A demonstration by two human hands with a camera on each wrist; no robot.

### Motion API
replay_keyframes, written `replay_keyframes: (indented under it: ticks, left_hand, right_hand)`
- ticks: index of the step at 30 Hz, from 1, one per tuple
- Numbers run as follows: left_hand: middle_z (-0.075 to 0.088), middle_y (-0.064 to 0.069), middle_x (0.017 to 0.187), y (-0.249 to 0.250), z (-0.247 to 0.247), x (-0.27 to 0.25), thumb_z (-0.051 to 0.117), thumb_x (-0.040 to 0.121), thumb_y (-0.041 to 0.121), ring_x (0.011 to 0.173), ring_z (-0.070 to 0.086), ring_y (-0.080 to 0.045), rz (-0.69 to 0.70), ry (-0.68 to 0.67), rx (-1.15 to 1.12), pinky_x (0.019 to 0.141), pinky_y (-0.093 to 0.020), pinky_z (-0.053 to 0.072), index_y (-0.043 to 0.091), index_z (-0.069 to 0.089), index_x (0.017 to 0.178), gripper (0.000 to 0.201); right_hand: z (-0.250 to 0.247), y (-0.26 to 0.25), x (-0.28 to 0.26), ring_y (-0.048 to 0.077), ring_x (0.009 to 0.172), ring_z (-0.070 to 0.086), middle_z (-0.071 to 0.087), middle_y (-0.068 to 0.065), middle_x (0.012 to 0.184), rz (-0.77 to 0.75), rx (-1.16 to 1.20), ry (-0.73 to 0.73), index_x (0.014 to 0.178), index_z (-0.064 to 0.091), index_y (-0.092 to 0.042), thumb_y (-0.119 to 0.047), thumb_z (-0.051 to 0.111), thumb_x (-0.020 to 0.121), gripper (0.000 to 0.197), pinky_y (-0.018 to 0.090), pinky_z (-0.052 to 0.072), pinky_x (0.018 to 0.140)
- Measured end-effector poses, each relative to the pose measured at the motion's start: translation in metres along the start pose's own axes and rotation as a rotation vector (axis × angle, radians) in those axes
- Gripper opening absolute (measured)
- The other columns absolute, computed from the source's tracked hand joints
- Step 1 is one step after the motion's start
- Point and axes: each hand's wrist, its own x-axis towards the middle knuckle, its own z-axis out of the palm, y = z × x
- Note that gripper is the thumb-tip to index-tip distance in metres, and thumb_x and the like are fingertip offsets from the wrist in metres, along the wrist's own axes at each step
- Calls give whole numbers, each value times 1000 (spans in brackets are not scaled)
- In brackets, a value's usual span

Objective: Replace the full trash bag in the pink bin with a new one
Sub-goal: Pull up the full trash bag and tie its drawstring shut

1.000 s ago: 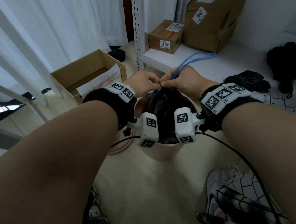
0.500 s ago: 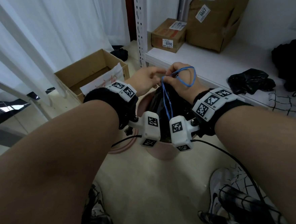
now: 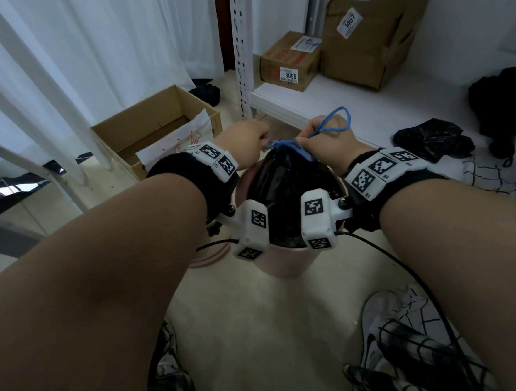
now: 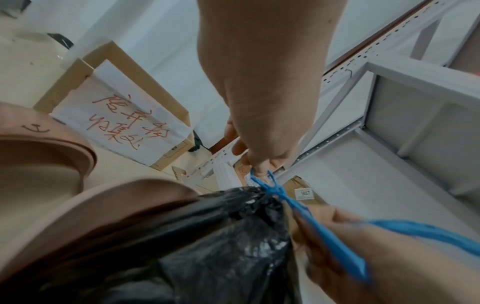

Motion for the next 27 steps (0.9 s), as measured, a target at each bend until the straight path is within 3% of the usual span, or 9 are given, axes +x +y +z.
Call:
replay_keyframes:
  ticks: [3, 6, 9, 12, 14, 17, 22, 27]
  left_hand:
    - [51, -9, 96, -7, 4, -2, 41, 93, 1, 85, 45, -22, -22, -76, 82, 77, -32, 35, 11, 46, 88, 12]
    - [48, -10, 92, -8, 6, -2, 42, 93, 1, 85, 44, -23, -62, -35, 11, 79, -33, 37, 9, 51, 87, 14]
    - [49, -7, 81, -14, 7, -5, 47, 95, 14, 76, 46, -19, -148, 8, -394, 69, -24, 38, 8, 56, 83, 16]
    - [45, 4, 75, -15, 8, -9, 53, 90, 21, 68, 39, -10, -376, 56, -887, 60, -21, 32, 14, 58, 78, 16]
    - [51, 4, 80, -12, 9, -8, 55, 91, 24, 72, 40, -11, -371, 60, -1070, 60, -23, 31, 16, 59, 73, 20]
    - [56, 2, 82, -5, 10, -6, 49, 97, 21, 63, 44, -7, -249, 7, -1274, 55, -19, 30, 13, 58, 82, 19]
    - [56, 2, 60, -7, 16, -6, 43, 99, 7, 42, 48, 0, -186, 24, -1232, 46, -10, 40, 12, 49, 75, 25]
    - [54, -3, 69, -14, 18, -6, 45, 98, 8, 43, 53, 3, -142, 20, -1021, 54, -10, 46, 14, 49, 74, 25]
  right_hand:
    - [-6, 13, 1, 6, 56, 46, 50, 2, 63, 144, 41, -44, 70, 53, -8, -3, 60, 85, 17, 13, 41, 46]
    - [-5, 15, -2, 8, 55, 46, 49, 3, 62, 101, 147, 8, 70, 54, -7, -4, 60, 86, 17, 15, 40, 47]
    - [-5, 14, -3, 7, 55, 53, 59, 3, 66, 97, 346, 21, 63, 56, -15, -10, 65, 86, 25, 20, 42, 52]
    - [0, 5, -3, 4, 41, 41, 61, 10, 74, 115, 542, -20, 66, 47, -15, -7, 55, 93, 29, 19, 36, 46]
    - [6, -4, -5, 5, 38, 40, 67, 7, 75, 121, 625, -76, 69, 42, -15, -7, 44, 98, 30, 19, 34, 45]
    - [13, -13, -5, 6, 38, 42, 63, 7, 70, 117, 632, -100, 73, 39, -14, -7, 36, 101, 29, 19, 34, 44]
    - [11, -9, -5, 1, 31, 41, 52, 7, 61, 53, 304, -115, 68, 45, -13, -6, 40, 98, 31, 13, 35, 40]
    - [4, 2, -3, 2, 32, 43, 55, 3, 53, 70, 156, -114, 63, 45, -12, -4, 43, 96, 34, 11, 37, 38]
